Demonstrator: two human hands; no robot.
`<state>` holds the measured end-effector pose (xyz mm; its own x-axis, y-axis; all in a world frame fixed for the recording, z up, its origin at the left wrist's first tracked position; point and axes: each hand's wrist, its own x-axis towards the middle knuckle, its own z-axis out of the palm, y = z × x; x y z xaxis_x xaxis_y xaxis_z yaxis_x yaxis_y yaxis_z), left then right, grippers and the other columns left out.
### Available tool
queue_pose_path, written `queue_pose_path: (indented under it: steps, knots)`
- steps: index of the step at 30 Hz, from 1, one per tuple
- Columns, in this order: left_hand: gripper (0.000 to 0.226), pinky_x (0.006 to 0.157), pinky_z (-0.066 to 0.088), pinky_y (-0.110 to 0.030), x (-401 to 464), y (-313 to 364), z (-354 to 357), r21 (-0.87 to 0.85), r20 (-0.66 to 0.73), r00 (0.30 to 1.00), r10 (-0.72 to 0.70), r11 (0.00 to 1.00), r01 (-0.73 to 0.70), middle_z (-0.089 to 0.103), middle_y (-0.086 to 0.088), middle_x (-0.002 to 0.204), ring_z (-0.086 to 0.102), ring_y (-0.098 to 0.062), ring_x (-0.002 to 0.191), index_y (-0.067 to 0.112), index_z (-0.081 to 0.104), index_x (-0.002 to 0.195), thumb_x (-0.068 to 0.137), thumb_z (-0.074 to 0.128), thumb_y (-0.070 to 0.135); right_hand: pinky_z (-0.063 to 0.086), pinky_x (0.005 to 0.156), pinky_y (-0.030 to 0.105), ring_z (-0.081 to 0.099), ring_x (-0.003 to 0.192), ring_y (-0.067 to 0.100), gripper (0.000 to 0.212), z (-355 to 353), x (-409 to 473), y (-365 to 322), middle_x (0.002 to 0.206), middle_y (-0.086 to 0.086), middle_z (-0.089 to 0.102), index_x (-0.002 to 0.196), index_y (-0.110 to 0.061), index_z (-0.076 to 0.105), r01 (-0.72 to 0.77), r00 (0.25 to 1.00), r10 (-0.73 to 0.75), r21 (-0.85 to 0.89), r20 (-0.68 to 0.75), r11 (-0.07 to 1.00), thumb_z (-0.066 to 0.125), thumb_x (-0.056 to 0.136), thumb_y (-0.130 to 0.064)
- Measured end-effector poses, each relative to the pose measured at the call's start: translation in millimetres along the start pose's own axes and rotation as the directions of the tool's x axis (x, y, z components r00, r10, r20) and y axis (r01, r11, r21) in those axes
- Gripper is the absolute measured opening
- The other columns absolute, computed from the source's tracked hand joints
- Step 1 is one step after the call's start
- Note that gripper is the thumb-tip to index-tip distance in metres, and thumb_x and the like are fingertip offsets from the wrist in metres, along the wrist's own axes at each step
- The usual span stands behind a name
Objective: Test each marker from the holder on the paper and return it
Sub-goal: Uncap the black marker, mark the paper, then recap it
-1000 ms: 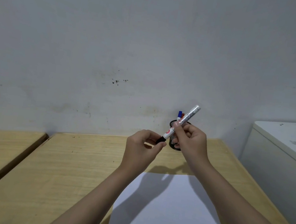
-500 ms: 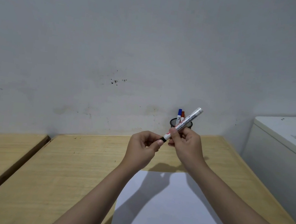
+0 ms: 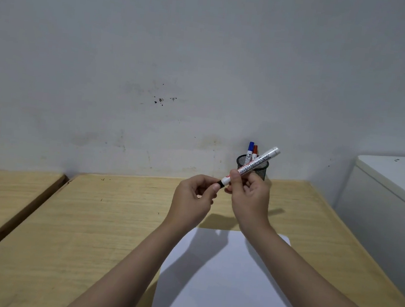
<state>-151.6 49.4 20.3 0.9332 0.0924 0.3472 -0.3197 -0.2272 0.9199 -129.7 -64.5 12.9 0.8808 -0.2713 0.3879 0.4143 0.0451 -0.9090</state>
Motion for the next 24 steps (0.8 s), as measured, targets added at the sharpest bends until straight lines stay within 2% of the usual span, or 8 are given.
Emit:
queue_pose_path:
  steps: [4, 8, 12, 16, 18, 20, 22, 24]
  knots:
    - [0.013, 0.065, 0.051, -0.019, 1.7, -2.9, -5.8, 0.026, -0.039, 0.999, 0.033, 0.999, -0.032, 0.072, 0.011, 0.070, 0.063, -0.002, 0.063, 0.020, 0.073, 0.079, 0.075, 0.073, 0.008, 0.053, 0.067, 0.035, 0.059, 0.053, 0.005, 0.020, 7.1, 1.1, 2.5, 0.064, 0.000, 0.063, 0.071, -0.016, 0.057, -0.037, 0.999, 0.037, 0.028, 0.009, 0.999, 0.058, 0.091, -0.015]
    - [0.019, 0.064, 0.049, -0.026, 5.9, -9.0, -9.7, 0.014, -0.061, 0.998, 0.023, 1.000, -0.022, 0.070, 0.008, 0.063, 0.060, -0.008, 0.059, 0.021, 0.073, 0.073, 0.075, 0.072, 0.002, 0.053, 0.071, 0.042, 0.060, 0.060, 0.018, 0.021, 12.0, 0.9, 5.3, 0.066, 0.001, 0.063, 0.071, -0.017, 0.057, -0.037, 0.999, 0.037, 0.014, 0.035, 0.999, 0.058, 0.091, -0.014]
    - [0.016, 0.067, 0.054, -0.029, 10.0, -14.8, -15.9, -0.083, 0.004, 0.999, -0.036, 0.996, 0.036, 0.068, -0.002, 0.063, 0.060, -0.008, 0.055, 0.013, 0.072, 0.074, 0.078, 0.068, -0.002, 0.054, 0.072, 0.041, 0.061, 0.061, 0.013, 0.020, 12.8, 1.4, 10.2, 0.067, -0.001, 0.063, 0.072, -0.017, 0.056, -0.005, 0.997, 0.006, -0.015, 0.081, 1.000, 0.058, 0.091, -0.013]
    - [0.017, 0.065, 0.057, -0.024, 12.1, -15.9, -22.9, -0.198, 0.171, 0.965, -0.197, 0.953, 0.230, 0.063, -0.004, 0.061, 0.058, -0.007, 0.051, 0.004, 0.070, 0.078, 0.089, 0.057, 0.006, 0.055, 0.072, 0.032, 0.063, 0.064, 0.005, 0.012, 8.9, 5.5, 15.7, 0.064, -0.008, 0.067, 0.078, -0.010, 0.060, 0.008, 0.985, -0.014, 0.035, 0.169, 0.999, 0.059, 0.090, -0.012]
    - [0.018, 0.064, 0.056, -0.023, 15.2, -16.5, -29.1, -0.252, 0.309, 0.904, -0.295, 0.891, 0.377, 0.061, 0.000, 0.059, 0.056, -0.007, 0.052, 0.002, 0.068, 0.085, 0.091, 0.054, 0.011, 0.056, 0.069, 0.025, 0.064, 0.064, 0.005, 0.009, 6.8, 7.8, 17.3, 0.068, -0.006, 0.067, 0.083, -0.004, 0.062, -0.004, 0.974, -0.009, 0.061, 0.225, 0.998, 0.058, 0.090, -0.009]
    - [0.021, 0.060, 0.056, -0.020, 19.8, -20.9, -36.4, -0.292, 0.397, 0.831, -0.390, 0.805, 0.517, 0.057, 0.001, 0.058, 0.053, -0.006, 0.051, 0.000, 0.067, 0.089, 0.093, 0.051, 0.014, 0.055, 0.067, 0.018, 0.066, 0.066, 0.003, 0.009, 5.1, 10.7, 18.0, 0.075, 0.003, 0.066, 0.086, -0.006, 0.061, -0.039, 0.966, 0.009, 0.109, 0.259, 0.993, 0.054, 0.091, -0.006]
    - [0.024, 0.056, 0.055, -0.018, 23.3, -27.8, -44.9, -0.304, 0.392, 0.784, -0.481, 0.737, 0.604, 0.054, 0.002, 0.059, 0.051, -0.005, 0.050, 0.000, 0.067, 0.089, 0.093, 0.051, 0.017, 0.054, 0.068, 0.017, 0.067, 0.070, 0.002, 0.015, 1.6, 16.9, 17.9, 0.081, 0.006, 0.064, 0.089, -0.012, 0.061, -0.073, 0.962, 0.026, 0.165, 0.271, 0.984, 0.049, 0.093, -0.003]
    - [0.021, 0.056, 0.053, -0.020, 25.1, -39.7, -54.2, -0.224, 0.293, 0.809, -0.510, 0.786, 0.576, 0.056, 0.002, 0.063, 0.053, -0.006, 0.055, 0.002, 0.069, 0.090, 0.091, 0.056, 0.018, 0.054, 0.068, 0.017, 0.067, 0.071, 0.002, 0.019, -3.2, 23.7, 18.5, 0.084, 0.006, 0.064, 0.090, -0.015, 0.061, -0.097, 0.958, 0.043, 0.181, 0.283, 0.979, 0.046, 0.094, -0.002]
